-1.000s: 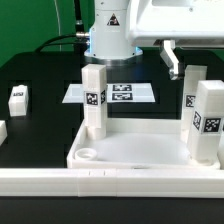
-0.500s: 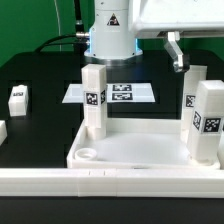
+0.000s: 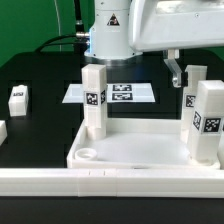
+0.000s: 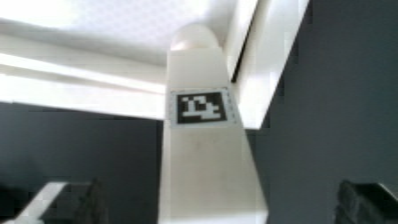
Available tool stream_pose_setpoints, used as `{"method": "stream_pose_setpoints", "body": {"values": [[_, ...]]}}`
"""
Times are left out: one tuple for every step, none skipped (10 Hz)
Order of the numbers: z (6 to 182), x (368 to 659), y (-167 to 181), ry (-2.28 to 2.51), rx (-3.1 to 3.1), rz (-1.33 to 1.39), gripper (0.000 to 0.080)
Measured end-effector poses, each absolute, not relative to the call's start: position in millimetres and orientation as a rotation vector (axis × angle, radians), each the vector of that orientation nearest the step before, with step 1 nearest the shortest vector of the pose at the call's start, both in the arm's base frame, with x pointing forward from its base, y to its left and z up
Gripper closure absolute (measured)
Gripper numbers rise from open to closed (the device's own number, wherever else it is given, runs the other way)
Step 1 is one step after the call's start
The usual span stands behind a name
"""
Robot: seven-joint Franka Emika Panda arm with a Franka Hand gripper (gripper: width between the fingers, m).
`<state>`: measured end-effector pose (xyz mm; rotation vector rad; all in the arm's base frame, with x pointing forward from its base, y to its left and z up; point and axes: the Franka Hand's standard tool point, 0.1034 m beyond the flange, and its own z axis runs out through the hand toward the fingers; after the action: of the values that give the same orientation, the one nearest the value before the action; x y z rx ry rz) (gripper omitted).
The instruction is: Assemble desk
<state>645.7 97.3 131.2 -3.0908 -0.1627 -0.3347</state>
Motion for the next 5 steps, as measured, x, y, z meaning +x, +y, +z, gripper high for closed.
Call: {"method": "stream_pose_setpoints", "body": {"values": [[129.8,645.2,98.2,-0.171,-3.103,-0.23,0.0151],[129.3,644.5,98.3,-0.188,-3.113,-0.103,0.0151],[129.1,649.7,95.6,-0.204,-3.122,-0.009,0.0151],[129.7,656.6,93.2,-0.215,-3.131,-0.014,0.0151],[131.9,659.2,91.3,-0.214,-3.133,-0.019,0.0151]]}}
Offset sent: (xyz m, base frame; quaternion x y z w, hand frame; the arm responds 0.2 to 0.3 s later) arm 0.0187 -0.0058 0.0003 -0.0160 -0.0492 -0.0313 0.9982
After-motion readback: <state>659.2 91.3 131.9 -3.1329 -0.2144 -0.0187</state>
